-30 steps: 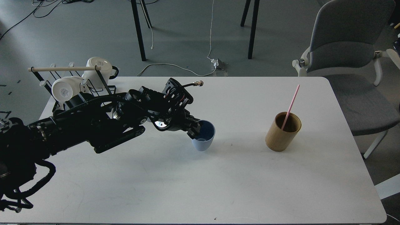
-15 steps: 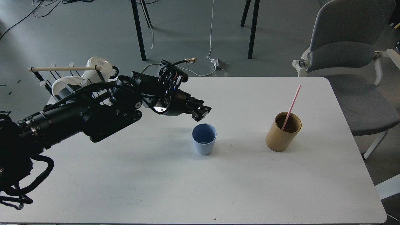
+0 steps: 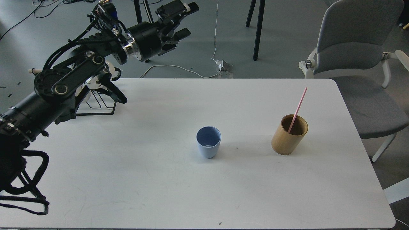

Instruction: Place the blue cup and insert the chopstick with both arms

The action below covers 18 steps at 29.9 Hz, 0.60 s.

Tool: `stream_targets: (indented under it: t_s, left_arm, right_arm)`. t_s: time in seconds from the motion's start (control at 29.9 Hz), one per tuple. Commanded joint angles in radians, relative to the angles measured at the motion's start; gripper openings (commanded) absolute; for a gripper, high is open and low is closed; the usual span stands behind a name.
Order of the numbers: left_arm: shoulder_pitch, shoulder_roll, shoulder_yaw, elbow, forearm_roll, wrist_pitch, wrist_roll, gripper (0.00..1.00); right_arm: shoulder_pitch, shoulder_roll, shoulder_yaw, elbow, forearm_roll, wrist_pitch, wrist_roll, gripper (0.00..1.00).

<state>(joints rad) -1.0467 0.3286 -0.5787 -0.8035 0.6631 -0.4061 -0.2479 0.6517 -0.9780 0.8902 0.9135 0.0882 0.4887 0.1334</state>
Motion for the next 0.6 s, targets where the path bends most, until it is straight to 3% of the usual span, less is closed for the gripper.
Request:
stream_targets:
  t_s: [0.0,0.1,0.2,0.3,0.57]
  left_arm:
    - [-0.004,0.004,-0.013,0.084,-0.296,-0.011,0.001,0.99]
    - [-0.001,0.013,-0.018,0.141,-0.352,-0.083,-0.008,0.99]
    - [0.017,0.018,-0.052,0.194,-0.411,-0.083,-0.05,0.99]
    - [0.056,0.017,-0.11,0.234,-0.57,-0.083,-0.051,0.99]
    - [0.14,0.041,-0.125,0.244,-0.809,-0.083,-0.051,0.99]
  right_arm:
    - [0.002,-0.031,0.001,0.102,-0.135,0.0,-0.002,0.99]
    - [0.005,-0.074,0.0,0.23,-0.206,-0.042,-0.017,0.99]
    - [0.019,-0.096,-0.002,0.327,-0.303,-0.088,-0.063,0.99]
    - [0.034,-0.087,-0.002,0.381,-0.465,-0.11,-0.095,0.99]
    - [0.037,0.024,-0.074,0.464,-0.983,-0.147,-0.094,0.99]
